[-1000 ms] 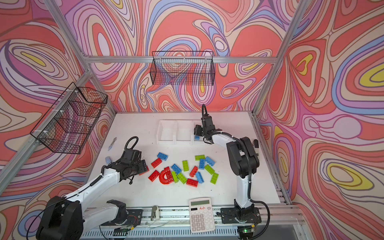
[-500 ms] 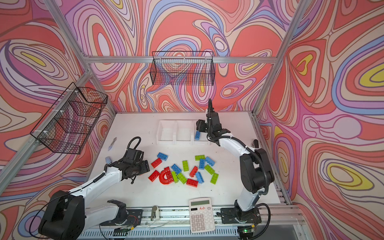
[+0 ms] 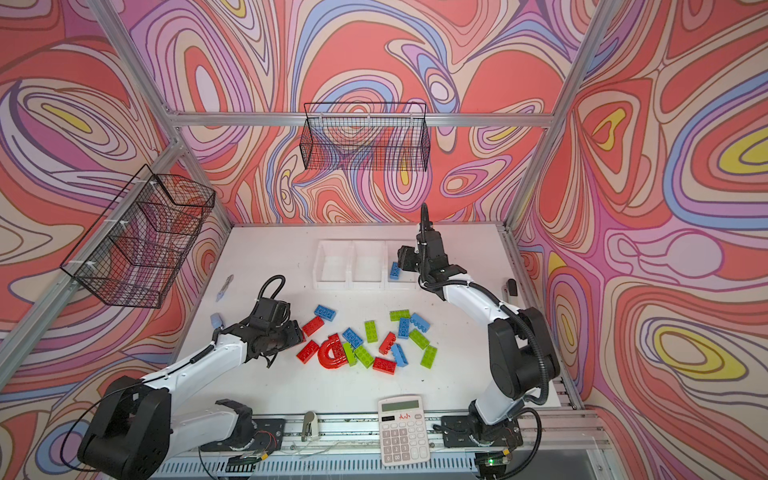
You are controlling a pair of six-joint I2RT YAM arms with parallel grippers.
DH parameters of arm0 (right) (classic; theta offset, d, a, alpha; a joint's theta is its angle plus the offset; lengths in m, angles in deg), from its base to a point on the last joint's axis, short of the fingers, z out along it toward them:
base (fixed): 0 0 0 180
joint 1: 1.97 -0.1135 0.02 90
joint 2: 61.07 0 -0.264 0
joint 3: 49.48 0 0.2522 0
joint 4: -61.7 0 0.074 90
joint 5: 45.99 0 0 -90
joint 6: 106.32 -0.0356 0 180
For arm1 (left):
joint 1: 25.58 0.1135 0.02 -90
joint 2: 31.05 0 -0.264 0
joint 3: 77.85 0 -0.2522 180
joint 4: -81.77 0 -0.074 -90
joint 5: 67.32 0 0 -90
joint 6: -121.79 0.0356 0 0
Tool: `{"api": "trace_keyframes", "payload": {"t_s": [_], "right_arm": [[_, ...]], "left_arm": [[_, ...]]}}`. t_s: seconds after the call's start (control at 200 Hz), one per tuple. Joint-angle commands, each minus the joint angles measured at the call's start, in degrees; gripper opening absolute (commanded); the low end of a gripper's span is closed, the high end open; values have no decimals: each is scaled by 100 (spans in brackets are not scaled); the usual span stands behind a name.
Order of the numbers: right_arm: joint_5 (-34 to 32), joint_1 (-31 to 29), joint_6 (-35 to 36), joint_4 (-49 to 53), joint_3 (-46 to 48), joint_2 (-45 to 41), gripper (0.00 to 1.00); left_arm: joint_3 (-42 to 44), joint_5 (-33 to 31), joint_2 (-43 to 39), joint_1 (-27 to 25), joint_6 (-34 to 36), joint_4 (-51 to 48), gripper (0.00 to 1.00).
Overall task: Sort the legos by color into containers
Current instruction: 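Grasp a red brick with the left gripper while the right gripper withdraws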
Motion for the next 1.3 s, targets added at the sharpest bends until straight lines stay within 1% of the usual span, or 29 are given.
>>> {"api": "trace_keyframes", "payload": {"t_s": [0.0, 0.075, 0.205, 0.341, 0.481, 0.616, 0.706, 0.726, 0.926, 1.047, 1.152, 1.292], "right_arm": [[-35, -5, 7, -15, 71, -151, 67], [-24, -5, 17, -9, 80, -151, 68], [-24, -5, 7, 3, 107, -185, 67], [-27, -5, 0, -16, 151, -208, 67], [6, -9, -34, -50, 160, -159, 66], [3, -5, -7, -5, 126, -174, 66], [-20, -5, 17, 20, 109, -189, 66], [-24, -5, 16, 20, 115, -190, 66], [-93, -5, 34, 86, 151, -268, 66], [-163, -5, 76, 143, 139, -312, 66], [-218, -5, 111, 207, 118, -352, 66], [-301, -5, 160, 278, 192, -506, 66]], "left_arm": [[223, -75, -63, -65, -268, -200, 67], [206, -165, -44, -85, -289, -293, 69], [115, -240, -65, -120, -193, -440, 67], [108, -310, -127, -121, -133, -518, 62], [110, -370, -131, -115, -155, -487, 52], [60, -483, -204, -122, -137, -558, 46], [60, -563, -288, -125, -96, -584, 44], [-134, -586, -310, -121, -89, -597, 43], [-543, -717, -488, -120, 94, -775, 43], [-976, -845, -495, -120, 390, -703, 43], [-1485, -788, -153, -118, 728, -447, 44], [-2200, -662, 681, -121, 1080, 91, 44]]}}
